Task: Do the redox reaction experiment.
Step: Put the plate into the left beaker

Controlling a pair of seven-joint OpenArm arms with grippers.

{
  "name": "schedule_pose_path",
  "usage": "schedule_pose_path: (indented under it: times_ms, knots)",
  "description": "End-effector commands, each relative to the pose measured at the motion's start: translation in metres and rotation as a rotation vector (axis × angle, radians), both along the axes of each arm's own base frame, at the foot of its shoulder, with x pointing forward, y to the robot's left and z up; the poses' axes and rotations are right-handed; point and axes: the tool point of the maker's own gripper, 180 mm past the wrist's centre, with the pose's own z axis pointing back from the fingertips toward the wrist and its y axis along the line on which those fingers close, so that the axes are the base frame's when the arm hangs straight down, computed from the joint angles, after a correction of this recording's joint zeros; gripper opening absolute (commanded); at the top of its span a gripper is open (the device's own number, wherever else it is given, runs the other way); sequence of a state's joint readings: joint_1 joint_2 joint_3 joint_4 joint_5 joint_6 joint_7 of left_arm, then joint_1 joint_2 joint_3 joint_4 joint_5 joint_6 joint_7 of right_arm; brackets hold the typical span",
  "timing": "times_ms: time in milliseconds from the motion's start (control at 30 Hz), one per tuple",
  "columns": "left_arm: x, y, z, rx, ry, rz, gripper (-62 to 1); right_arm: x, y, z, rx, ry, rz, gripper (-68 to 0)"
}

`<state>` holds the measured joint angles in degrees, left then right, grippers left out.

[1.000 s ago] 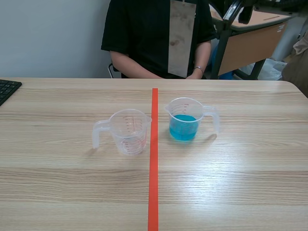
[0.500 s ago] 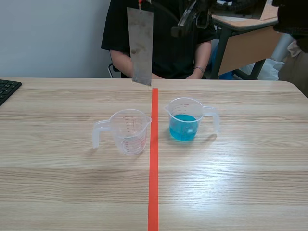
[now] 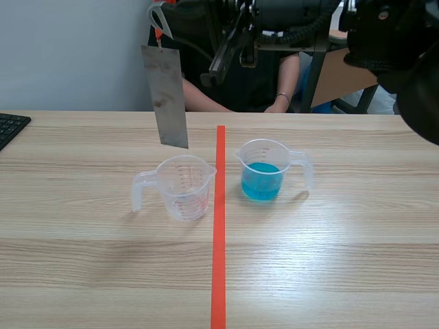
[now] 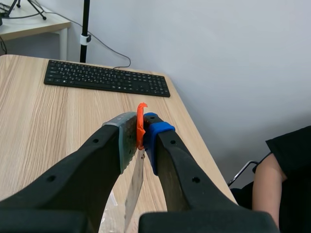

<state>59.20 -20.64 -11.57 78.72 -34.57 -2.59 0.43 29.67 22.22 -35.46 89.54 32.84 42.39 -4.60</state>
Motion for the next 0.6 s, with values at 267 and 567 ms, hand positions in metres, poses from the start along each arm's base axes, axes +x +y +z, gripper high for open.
schedule_pose_path:
  times_ms: [267, 567]
  knots:
    - [0.0006, -0.0009, 0.0021, -0.001, -0.009, -0.004, -57.5, -0.0006, 0.0018, 0.0185, 0.029, -0.044, 0.011, -66.0]
    - [0.0004, -0.0009, 0.002, -0.001, -0.008, -0.004, -57.5, 0.0046, -0.0007, 0.0121, 0.022, -0.024, -0.002, -66.0]
